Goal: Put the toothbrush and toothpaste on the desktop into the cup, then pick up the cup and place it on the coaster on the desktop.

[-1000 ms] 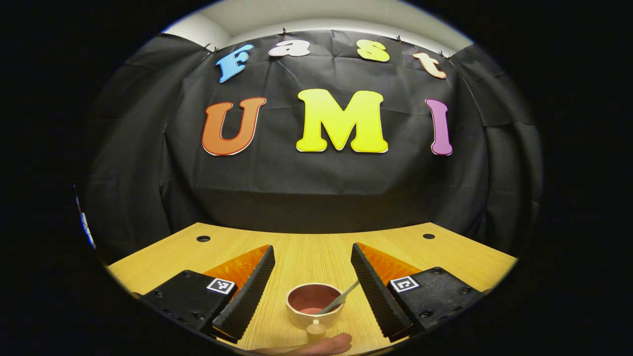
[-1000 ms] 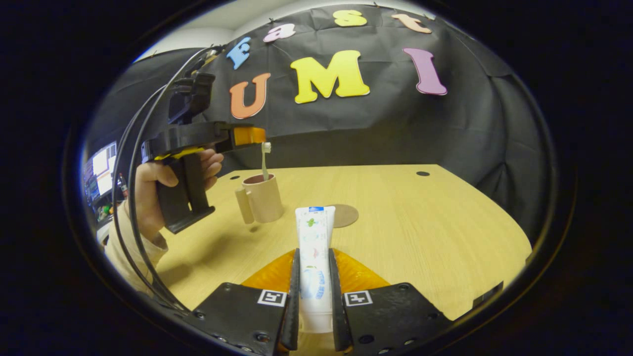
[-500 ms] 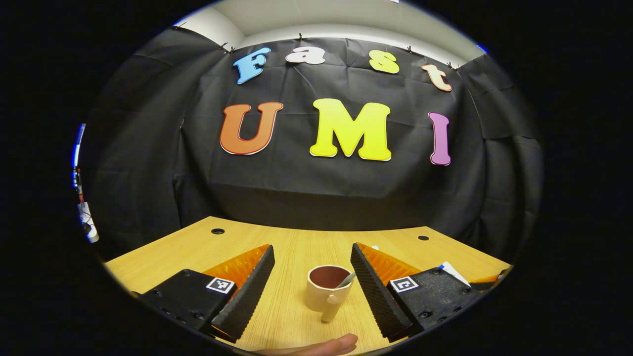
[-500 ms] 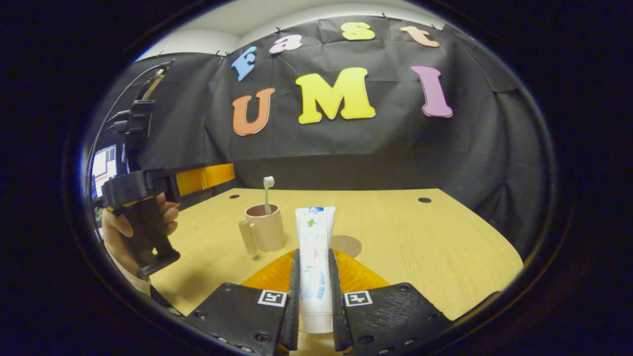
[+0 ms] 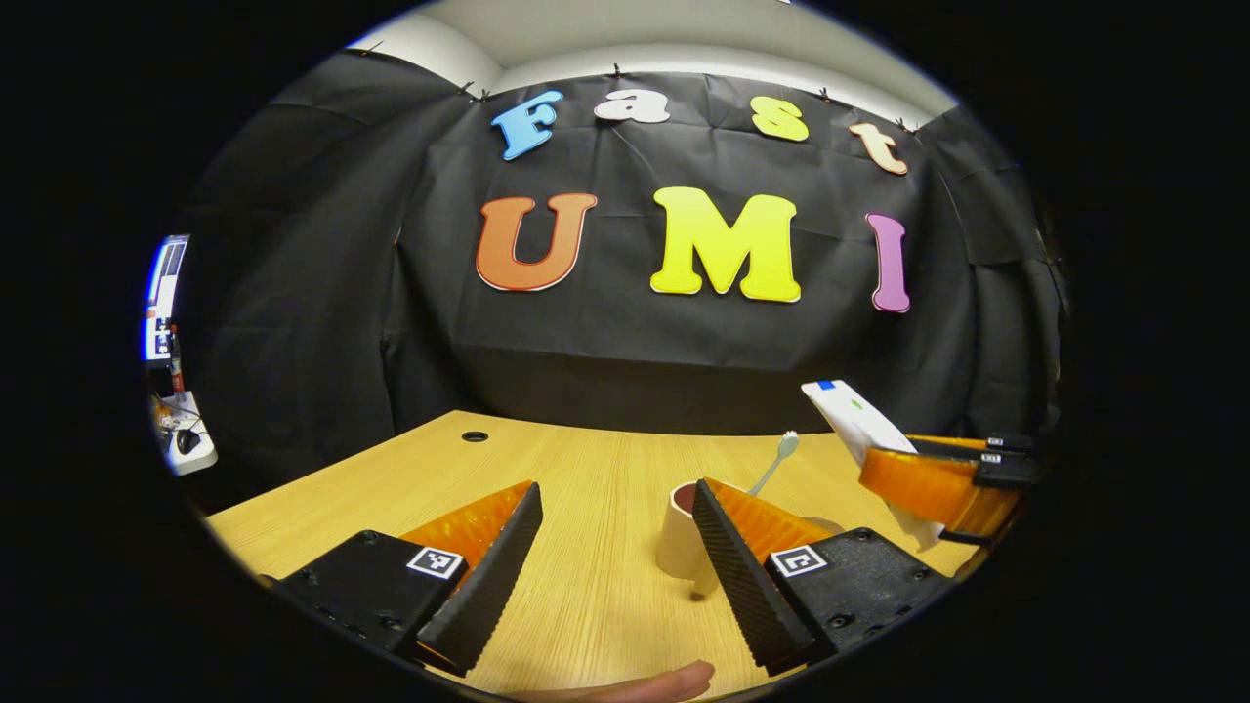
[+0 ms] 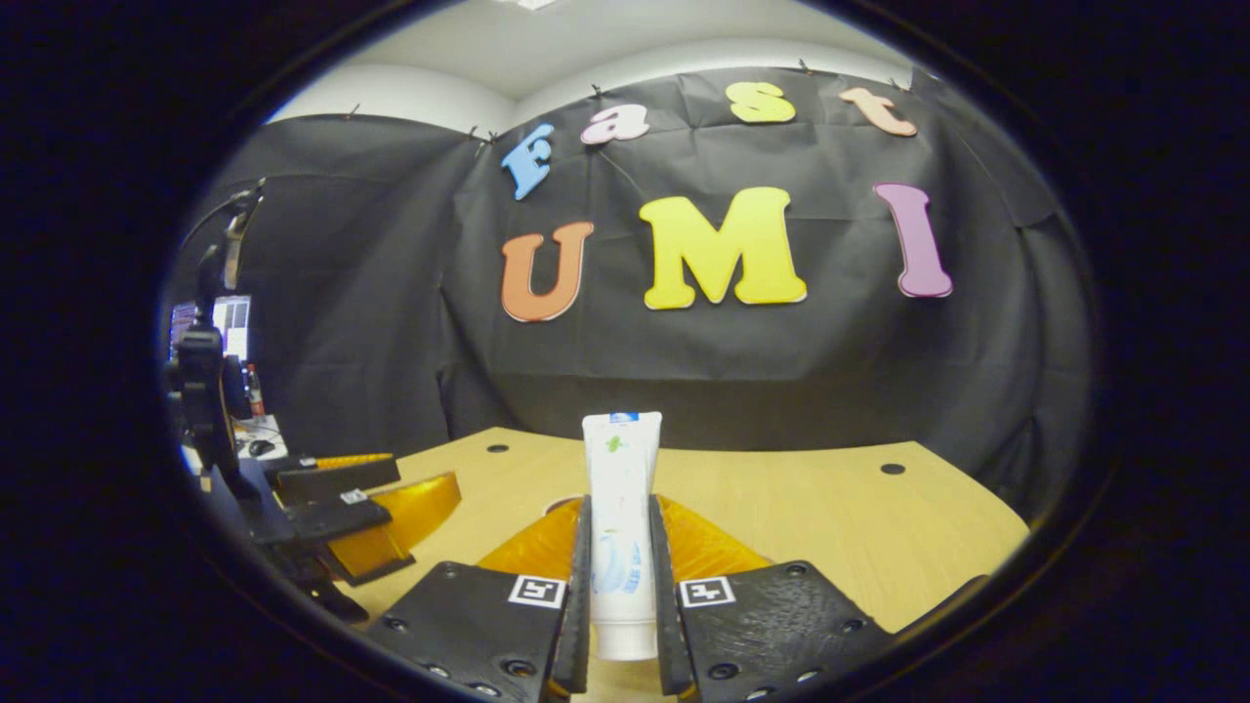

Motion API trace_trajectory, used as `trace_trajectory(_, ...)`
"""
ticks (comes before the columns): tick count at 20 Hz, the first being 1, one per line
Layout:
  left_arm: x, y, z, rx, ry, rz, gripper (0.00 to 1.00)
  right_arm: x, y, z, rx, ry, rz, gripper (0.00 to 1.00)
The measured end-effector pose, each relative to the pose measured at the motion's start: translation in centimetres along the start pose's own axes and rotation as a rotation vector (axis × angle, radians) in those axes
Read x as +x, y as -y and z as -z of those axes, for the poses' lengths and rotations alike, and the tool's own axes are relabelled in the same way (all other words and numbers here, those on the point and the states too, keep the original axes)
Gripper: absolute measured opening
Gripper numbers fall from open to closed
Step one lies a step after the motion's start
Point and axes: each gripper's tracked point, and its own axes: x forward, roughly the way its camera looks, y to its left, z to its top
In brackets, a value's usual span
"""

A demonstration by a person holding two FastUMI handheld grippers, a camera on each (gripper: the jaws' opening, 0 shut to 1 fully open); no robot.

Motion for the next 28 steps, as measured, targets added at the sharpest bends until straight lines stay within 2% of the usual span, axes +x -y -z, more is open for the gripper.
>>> trace_trajectory(3, 0.0, -1.0, 1.6, -0.001, -0.032, -0.010, 0.98, 3.3, -2.3, -1.5, 0.006, 0.046, -0.033, 0.28)
trace_trajectory(5, -0.2, -2.3, 2.0, 0.014, -0.031, -0.048, 0.98, 5.4, -3.2, -1.5, 0.017, 0.051, -0.038, 0.25)
trace_trajectory(6, -0.3, -2.6, 1.9, 0.014, -0.020, -0.058, 0.98, 6.3, -3.4, -1.2, 0.015, 0.040, -0.029, 0.30)
trace_trajectory(8, -0.1, -1.8, 2.3, 0.012, -0.022, -0.035, 0.98, 7.8, -3.3, -1.4, -0.015, 0.049, -0.007, 0.28)
trace_trajectory(11, -0.1, -1.7, 2.7, 0.030, -0.027, -0.025, 0.98, 9.3, -3.4, -1.3, 0.020, 0.044, -0.013, 0.28)
trace_trajectory(13, 0.0, -1.7, 2.7, 0.040, -0.032, -0.018, 0.98, 10.1, -2.7, -1.0, 0.039, 0.034, 0.002, 0.31)
trace_trajectory(14, 0.1, -1.5, 2.8, 0.040, -0.034, -0.012, 0.98, 10.2, -2.6, -0.7, 0.038, 0.022, 0.003, 0.28)
trace_trajectory(15, 0.1, -1.4, 2.7, 0.039, -0.034, -0.007, 0.98, 10.4, -2.6, -0.3, 0.034, 0.012, -0.001, 0.31)
trace_trajectory(16, 0.1, -1.2, 2.6, 0.038, -0.033, 0.000, 0.98, 10.4, -2.6, -0.4, 0.030, 0.013, -0.003, 0.28)
trace_trajectory(28, -0.3, -0.8, 3.5, 0.031, -0.060, 0.015, 0.98, 10.1, -2.9, -0.3, 0.019, 0.010, -0.007, 0.30)
